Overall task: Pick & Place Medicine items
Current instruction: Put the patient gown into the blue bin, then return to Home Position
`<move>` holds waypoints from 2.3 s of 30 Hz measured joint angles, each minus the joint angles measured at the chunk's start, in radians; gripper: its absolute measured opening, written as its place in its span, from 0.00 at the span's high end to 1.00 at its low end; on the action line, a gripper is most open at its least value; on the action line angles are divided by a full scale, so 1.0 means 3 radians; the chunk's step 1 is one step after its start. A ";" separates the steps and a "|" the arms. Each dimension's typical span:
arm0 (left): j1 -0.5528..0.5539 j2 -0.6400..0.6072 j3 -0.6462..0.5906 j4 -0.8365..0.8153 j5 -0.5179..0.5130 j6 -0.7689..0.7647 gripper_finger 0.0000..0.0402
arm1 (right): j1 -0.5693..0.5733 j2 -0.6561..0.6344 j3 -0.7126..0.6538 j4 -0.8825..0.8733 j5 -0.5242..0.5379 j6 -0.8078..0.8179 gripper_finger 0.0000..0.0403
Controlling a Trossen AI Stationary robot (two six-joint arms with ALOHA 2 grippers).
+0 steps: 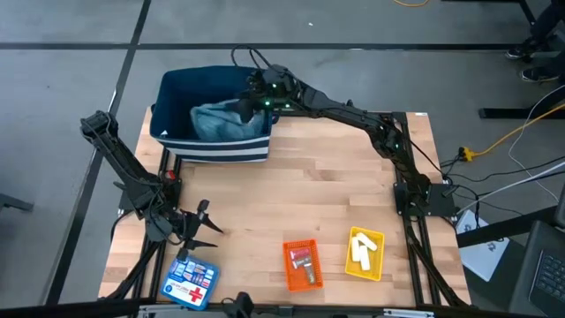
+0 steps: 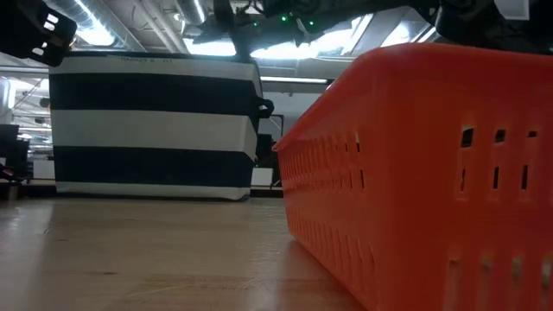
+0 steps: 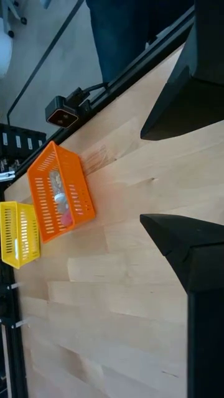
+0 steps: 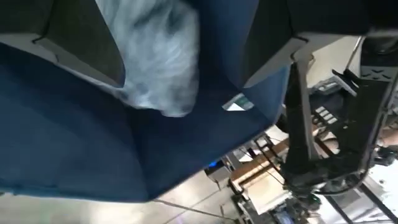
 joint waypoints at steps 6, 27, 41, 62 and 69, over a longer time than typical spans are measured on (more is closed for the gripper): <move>0.0000 0.0000 0.0000 -0.0001 0.0001 -0.0001 0.50 | 0.0049 -0.0071 0.0001 0.0548 -0.0030 -0.0231 0.21; -0.0280 -0.0261 0.0000 0.0039 -0.0461 0.0248 0.50 | 0.0926 -0.1258 0.0004 -0.0916 -0.0198 -0.1855 0.21; -0.0488 -0.0825 0.0000 0.0025 -0.0242 0.0178 0.50 | 0.1641 -0.1460 0.0000 -0.1906 0.0486 -0.2084 0.21; 0.1611 -0.1100 0.0000 0.0095 0.2293 0.1069 0.50 | 0.1222 -0.2253 -0.2151 -0.0046 0.0566 -0.1794 0.21; 0.2676 -0.1096 0.0000 0.0032 0.2837 0.1240 0.50 | 0.1065 -0.3029 -0.3834 0.1289 0.0933 -0.1673 0.21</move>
